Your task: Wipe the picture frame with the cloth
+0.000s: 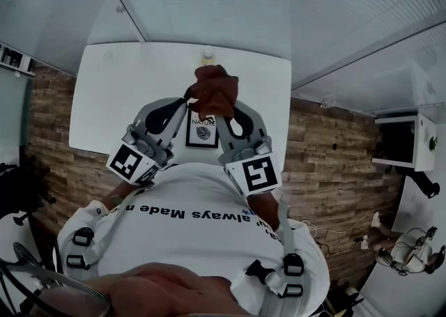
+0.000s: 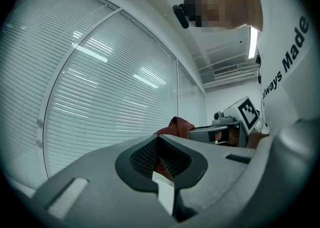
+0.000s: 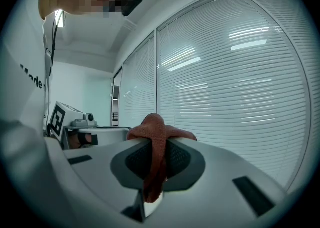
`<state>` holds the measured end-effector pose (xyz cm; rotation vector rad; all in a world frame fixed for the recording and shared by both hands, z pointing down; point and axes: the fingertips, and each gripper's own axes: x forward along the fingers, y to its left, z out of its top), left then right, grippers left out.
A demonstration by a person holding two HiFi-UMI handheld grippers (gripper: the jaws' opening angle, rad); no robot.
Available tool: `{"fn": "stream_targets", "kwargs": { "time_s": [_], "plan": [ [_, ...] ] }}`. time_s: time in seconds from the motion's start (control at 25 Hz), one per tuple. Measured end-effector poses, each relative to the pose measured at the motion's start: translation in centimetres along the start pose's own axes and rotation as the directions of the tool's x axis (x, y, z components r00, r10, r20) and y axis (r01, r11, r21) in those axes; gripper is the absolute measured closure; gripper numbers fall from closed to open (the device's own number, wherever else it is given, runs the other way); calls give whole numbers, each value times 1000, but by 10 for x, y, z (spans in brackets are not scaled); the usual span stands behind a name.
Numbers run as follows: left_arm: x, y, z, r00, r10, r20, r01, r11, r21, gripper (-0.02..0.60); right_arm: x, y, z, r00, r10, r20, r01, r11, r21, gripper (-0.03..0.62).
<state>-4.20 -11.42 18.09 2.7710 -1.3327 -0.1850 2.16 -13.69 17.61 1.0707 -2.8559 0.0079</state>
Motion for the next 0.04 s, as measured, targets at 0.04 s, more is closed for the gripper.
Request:
{"fn": "stream_targets", "kwargs": {
  "time_s": [0.04],
  "plan": [
    [0, 1, 0, 1000, 0, 0, 0, 1000, 0, 578, 0, -1, 0, 1000, -3, 5, 3, 1000, -4, 579]
  ]
}}
